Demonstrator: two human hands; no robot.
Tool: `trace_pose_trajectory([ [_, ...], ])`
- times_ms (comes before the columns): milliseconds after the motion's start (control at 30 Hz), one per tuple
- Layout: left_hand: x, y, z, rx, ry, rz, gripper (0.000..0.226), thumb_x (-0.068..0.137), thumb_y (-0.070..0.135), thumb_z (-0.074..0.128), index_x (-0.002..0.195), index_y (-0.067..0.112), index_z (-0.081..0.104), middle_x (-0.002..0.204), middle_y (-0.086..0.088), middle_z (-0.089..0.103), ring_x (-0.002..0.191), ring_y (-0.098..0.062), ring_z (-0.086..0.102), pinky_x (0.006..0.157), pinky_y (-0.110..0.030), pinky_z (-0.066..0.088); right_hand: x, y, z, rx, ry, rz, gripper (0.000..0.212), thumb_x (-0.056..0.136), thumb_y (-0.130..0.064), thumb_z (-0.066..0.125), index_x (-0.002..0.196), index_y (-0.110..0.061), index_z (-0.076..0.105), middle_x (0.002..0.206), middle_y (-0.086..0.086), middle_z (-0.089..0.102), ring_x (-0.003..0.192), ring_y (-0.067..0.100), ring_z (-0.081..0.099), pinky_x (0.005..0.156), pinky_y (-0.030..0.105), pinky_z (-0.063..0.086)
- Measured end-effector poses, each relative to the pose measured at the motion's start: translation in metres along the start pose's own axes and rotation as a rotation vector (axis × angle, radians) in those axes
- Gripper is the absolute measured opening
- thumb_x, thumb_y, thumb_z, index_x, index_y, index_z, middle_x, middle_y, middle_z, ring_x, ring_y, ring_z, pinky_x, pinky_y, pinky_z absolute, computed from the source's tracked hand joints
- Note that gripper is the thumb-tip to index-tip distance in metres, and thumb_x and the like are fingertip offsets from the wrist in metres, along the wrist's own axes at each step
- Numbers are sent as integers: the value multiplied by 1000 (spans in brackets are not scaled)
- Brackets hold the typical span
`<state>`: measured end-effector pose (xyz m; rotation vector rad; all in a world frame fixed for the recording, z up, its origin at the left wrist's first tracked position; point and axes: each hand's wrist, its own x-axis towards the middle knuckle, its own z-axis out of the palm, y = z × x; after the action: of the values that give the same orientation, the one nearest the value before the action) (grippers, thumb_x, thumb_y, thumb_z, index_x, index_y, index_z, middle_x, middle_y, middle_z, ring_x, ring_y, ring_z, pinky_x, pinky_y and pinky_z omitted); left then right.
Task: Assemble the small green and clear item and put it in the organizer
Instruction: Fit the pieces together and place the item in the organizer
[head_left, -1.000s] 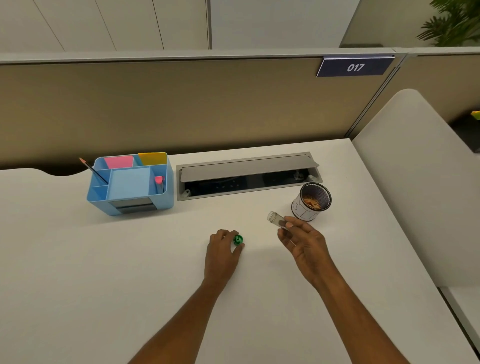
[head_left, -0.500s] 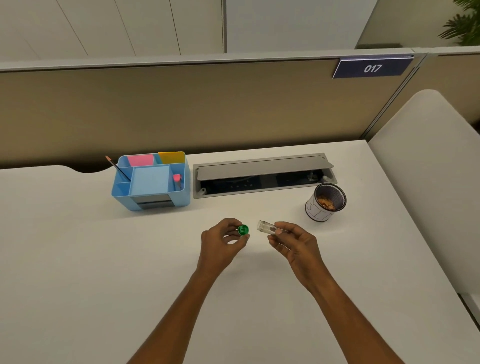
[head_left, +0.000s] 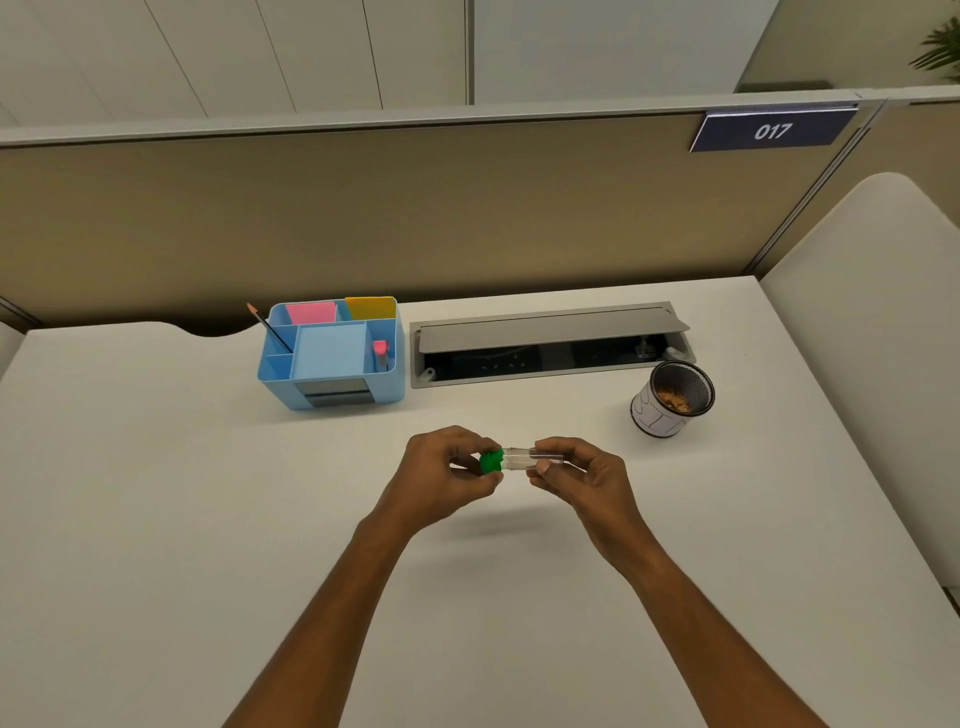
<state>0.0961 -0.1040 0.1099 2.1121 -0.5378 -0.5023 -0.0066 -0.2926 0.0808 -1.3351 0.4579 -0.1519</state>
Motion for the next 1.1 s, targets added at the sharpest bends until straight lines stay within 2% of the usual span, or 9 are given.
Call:
trace_pose_trajectory([
  [133, -2, 3, -6, 17, -39, -55, 42, 79, 14, 88, 119, 15, 76, 108, -2, 79, 87, -14, 74, 89, -30, 62, -2, -1, -1, -48, -35, -18, 20, 92, 2, 71, 108, -9, 77, 103, 6, 81, 94, 31, 79, 81, 29, 64],
  [267, -1, 5, -6, 46, -96, -84, 32, 76, 15, 90, 105, 17, 75, 98, -1, 78, 87, -16, 73, 88, -30, 63, -3, -1, -2, -130, -67, -31, 21, 91, 2, 73, 107, -10, 78, 102, 7, 80, 93, 30, 79, 85, 35, 65],
  [400, 1, 5, -6, 49, -127, -79, 32, 77, 16, 90, 106, 17, 79, 94, 3, 77, 83, -11, 73, 84, -26, 62, -3, -3, -4, -177, -81, -35, 21, 91, 2, 73, 107, -11, 79, 101, 8, 81, 90, 30, 79, 84, 35, 65],
  [533, -1, 1, -8, -119, -93, -80, 35, 74, 15, 92, 105, 20, 76, 95, 5, 79, 84, -5, 77, 81, -18, 62, -4, -7, -7, -165, -89, -27, 21, 92, 4, 71, 110, -4, 77, 102, 14, 80, 87, 32, 79, 81, 33, 65],
  [700, -4, -5, -7, -315, -98, -134, 31, 77, 10, 90, 106, 17, 80, 101, -5, 83, 85, -19, 81, 84, -34, 65, -5, -12, -6, -129, -100, -12, 20, 92, 5, 70, 109, -1, 77, 94, 16, 81, 80, 31, 79, 76, 28, 64],
  [900, -13, -8, -3, -516, -74, -159, 29, 81, 11, 86, 106, 23, 81, 101, -2, 84, 92, -21, 80, 88, -30, 63, -8, -12, -6, -112, -101, 0, 19, 93, 3, 70, 110, 0, 77, 93, 16, 80, 78, 31, 78, 77, 31, 64],
  [1033, -17, -11, 1, -676, -84, -203, 26, 83, 10, 84, 109, 16, 82, 103, -8, 84, 95, -28, 79, 85, -29, 63, -9, -13, -5, -131, -118, -3, 18, 93, 4, 69, 110, 2, 76, 94, 21, 78, 76, 29, 78, 75, 30, 64],
  [1100, -19, -11, 1, -745, -90, -218, 27, 81, 17, 84, 108, 13, 82, 102, -12, 83, 95, -31, 79, 83, -28, 63, -10, -13, -5, -145, -133, -13, 19, 93, 5, 69, 110, 4, 76, 94, 27, 77, 77, 29, 77, 76, 31, 64],
])
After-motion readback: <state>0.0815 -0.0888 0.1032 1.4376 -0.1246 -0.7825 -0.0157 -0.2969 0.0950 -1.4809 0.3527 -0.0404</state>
